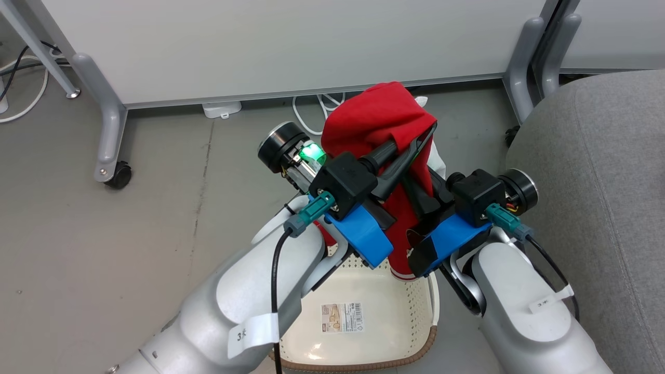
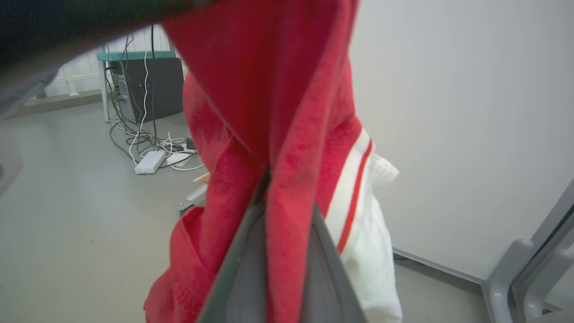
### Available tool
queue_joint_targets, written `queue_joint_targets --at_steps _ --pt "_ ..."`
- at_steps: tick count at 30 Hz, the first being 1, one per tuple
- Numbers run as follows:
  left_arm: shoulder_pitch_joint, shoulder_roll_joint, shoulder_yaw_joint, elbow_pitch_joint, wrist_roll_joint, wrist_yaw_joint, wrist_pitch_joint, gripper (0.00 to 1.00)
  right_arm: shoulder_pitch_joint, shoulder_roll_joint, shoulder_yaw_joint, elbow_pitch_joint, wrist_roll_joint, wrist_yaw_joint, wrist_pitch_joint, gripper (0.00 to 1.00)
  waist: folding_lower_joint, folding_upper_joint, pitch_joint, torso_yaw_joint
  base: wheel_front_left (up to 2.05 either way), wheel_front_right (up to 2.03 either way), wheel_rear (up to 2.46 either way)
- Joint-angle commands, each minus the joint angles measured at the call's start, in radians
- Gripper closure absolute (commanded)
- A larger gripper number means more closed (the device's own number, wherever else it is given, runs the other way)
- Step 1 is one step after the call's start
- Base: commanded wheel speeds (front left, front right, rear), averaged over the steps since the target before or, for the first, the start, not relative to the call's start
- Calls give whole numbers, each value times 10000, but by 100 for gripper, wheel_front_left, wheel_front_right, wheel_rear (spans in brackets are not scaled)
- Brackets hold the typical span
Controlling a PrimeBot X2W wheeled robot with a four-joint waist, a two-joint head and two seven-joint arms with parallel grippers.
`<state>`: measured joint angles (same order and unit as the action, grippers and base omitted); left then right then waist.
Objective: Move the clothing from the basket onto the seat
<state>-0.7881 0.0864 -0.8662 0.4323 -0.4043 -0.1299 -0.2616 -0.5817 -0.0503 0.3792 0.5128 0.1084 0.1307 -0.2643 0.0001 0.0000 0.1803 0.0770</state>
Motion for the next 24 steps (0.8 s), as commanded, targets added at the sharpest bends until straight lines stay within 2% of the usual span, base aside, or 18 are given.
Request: queue_joint_targets --at_steps 1,11,13,24 --pt "-147 12 47 -29 28 -10 -51 100 -130 -3 -12 45 85 1 1 100 -1 0 7 -7 0 0 0" --pt "-23 61 121 4 108 -10 -51 99 -47 -2 36 -25 239 1 1 100 -1 0 -33 -59 0 0 0" --pt "15 53 173 59 167 -10 -51 0 -34 -2 13 -44 275 1 1 100 -1 0 -28 -70 0 0 0" --pt "142 -24 224 276 287 -10 -49 0 -7 -2 -164 -171 358 1 -1 100 -1 0 -18 -147 0 0 0"
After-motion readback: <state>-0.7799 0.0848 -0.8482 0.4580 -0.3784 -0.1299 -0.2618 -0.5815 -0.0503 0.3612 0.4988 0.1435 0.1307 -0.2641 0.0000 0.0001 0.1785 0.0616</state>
